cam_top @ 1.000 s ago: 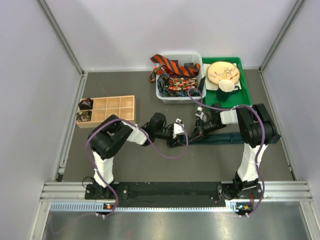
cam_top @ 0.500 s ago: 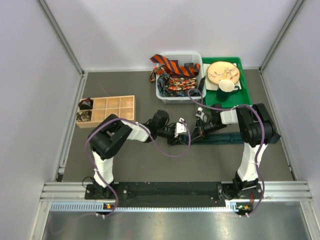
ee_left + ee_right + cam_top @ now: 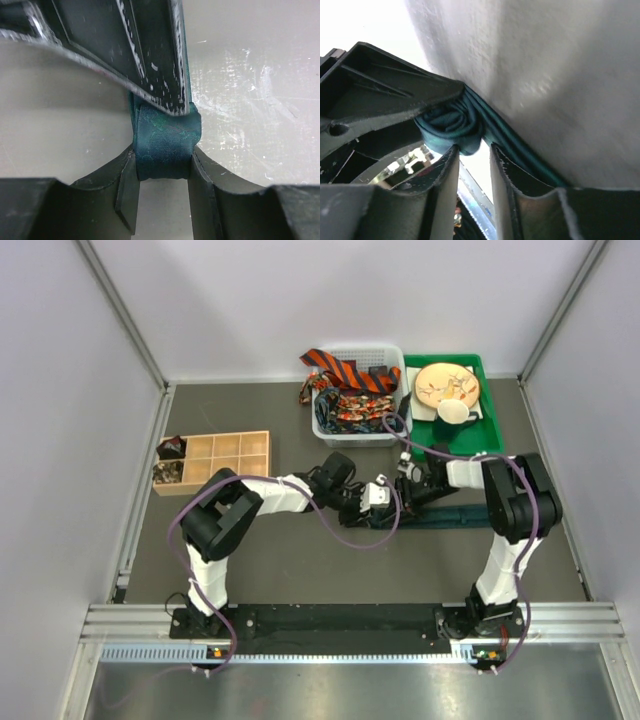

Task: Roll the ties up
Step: Roll the tie at the center of the board.

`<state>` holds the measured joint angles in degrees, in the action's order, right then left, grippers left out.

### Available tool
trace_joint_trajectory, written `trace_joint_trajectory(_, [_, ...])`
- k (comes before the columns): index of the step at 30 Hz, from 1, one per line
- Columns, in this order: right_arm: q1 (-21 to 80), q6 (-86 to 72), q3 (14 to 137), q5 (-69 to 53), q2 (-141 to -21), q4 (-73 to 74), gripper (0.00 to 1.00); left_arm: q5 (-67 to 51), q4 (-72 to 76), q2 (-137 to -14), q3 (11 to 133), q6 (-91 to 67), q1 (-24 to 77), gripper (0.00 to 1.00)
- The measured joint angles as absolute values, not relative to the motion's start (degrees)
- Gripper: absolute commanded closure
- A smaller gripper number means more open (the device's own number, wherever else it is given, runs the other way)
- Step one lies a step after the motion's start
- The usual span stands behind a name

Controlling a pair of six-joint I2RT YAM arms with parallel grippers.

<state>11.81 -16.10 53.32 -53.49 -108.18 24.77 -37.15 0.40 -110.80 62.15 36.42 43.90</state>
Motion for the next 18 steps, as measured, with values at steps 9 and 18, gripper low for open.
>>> trace_joint_trajectory(9, [8.2,-16.9,51.4,-52.4,-103.5,24.8,0.56,-29.9,-8.6,-111.2,67.2,36.6,46.0,0.98])
trace_joint_trajectory(18, [10.0,-23.2,51.1,-53.3,-104.9,17.2,0.58,-22.5,-14.3,-111.7,70.9,35.7,48.8,0.97])
